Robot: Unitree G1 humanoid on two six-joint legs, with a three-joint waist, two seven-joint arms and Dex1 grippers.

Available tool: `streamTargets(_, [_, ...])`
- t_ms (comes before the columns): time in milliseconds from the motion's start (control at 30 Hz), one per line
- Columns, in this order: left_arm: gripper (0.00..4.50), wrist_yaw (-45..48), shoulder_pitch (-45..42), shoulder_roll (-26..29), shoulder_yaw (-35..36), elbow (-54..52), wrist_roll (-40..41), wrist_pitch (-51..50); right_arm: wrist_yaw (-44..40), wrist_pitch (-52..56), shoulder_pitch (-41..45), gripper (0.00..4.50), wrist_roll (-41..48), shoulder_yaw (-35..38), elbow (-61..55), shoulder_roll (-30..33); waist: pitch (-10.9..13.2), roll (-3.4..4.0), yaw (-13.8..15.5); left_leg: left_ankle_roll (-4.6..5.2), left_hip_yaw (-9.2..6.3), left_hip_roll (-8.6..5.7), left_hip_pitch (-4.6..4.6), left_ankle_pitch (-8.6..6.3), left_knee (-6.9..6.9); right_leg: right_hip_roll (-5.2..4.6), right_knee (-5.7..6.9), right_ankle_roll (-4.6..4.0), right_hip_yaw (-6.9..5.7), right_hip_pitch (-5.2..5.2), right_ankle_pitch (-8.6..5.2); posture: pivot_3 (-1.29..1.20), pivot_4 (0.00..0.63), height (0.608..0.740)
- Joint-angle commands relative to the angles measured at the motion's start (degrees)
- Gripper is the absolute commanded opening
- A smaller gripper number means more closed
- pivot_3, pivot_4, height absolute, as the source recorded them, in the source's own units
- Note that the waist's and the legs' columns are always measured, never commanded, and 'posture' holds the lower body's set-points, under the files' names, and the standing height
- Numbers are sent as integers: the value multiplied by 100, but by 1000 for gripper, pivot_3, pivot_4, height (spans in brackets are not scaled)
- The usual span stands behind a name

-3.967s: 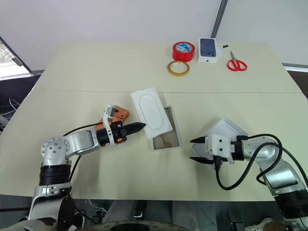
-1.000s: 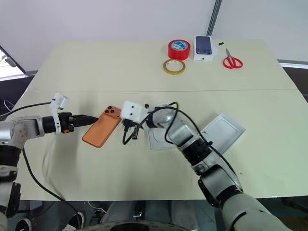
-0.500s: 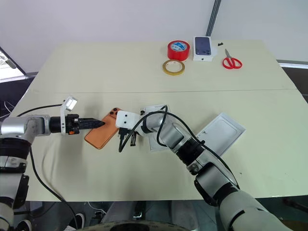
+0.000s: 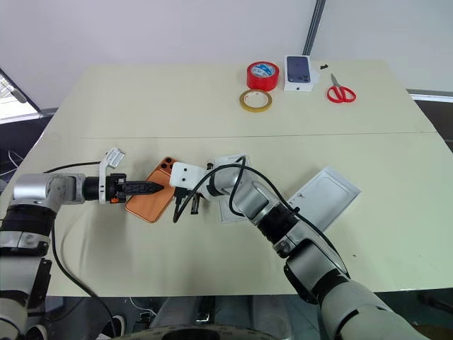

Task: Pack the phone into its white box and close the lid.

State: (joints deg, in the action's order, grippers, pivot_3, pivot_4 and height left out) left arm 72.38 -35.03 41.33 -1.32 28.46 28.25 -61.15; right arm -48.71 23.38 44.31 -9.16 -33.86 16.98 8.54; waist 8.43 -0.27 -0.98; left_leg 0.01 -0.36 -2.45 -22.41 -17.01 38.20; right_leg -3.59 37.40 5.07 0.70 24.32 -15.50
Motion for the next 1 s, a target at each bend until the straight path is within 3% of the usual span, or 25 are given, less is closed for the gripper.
streamTargets(33, [3342, -4, 276, -192, -325, 72, 13, -394, 104, -56, 80, 28, -18, 162, 39, -77, 0, 0, 0, 0, 0, 0, 0, 0, 0, 0, 0, 0, 0, 0, 0, 0, 150, 740])
streamTargets(100, [3342, -45, 329, -211, -325, -22, 16, -439, 108, -109, 88, 28, -38, 162, 53, -68, 0, 0, -1, 0, 0, 0, 0, 0, 0, 0, 0, 0, 0, 0, 0, 0, 150, 740])
streamTargets(133, [3099, -78, 352, -215, -333, -47, -1, -423, 100, -115, 83, 8, -35, 168, 53, -65, 0, 0, 0, 0, 0, 0, 0, 0, 0, 0, 0, 0, 0, 0, 0, 0, 150, 740])
streamTargets(200, [2504, -127, 355, -237, -258, -37, 40, -477, 96, -136, 74, 0, -48, 162, 58, -53, 0, 0, -6, 0, 0, 0, 0, 0, 0, 0, 0, 0, 0, 0, 0, 0, 150, 740])
streamTargets(267, [1604, -146, 365, -228, -211, -52, 58, -497, 98, -152, 66, 0, -56, 160, 53, -54, 0, -1, -10, 0, 0, 0, 0, 0, 0, 0, 0, 0, 0, 2, 0, 0, 150, 740])
streamTargets(567, [1604, -248, 380, -212, -10, -27, 187, -669, 118, -196, 36, 0, -94, 161, 50, -87, 0, -1, -18, -1, 0, 0, -1, 0, 0, 0, 0, 0, 0, 3, 0, 0, 150, 740])
streamTargets(667, [787, -259, 442, -200, 39, -64, 252, -714, 119, -209, 23, 0, -102, 147, 40, -78, 1, -2, -24, -1, 0, 0, -1, 0, -1, 0, 0, 0, 0, 4, 0, 0, 150, 740])
streamTargets(700, [235, -291, 463, -206, 67, -75, 271, -734, 123, -214, 17, 0, -106, 146, 38, -74, 0, -2, -20, -1, 0, 0, -2, 0, -1, 0, 0, 0, 0, 5, 0, 0, 150, 740])
streamTargets(733, [18, -314, 481, -207, 84, -94, 298, -756, 127, -216, 10, 0, -108, 146, 31, -71, 0, -2, -23, -1, 0, 0, -1, 0, -1, 0, 1, 0, 0, 3, 0, 0, 150, 740])
streamTargets(1000, [18, -714, 599, -452, 822, -122, 832, -1496, 78, -332, -147, 0, 588, 945, -503, -64, 1, -3, -17, -1, 0, 0, -3, 0, -1, 0, 3, 0, 1, 6, 0, 0, 150, 740])
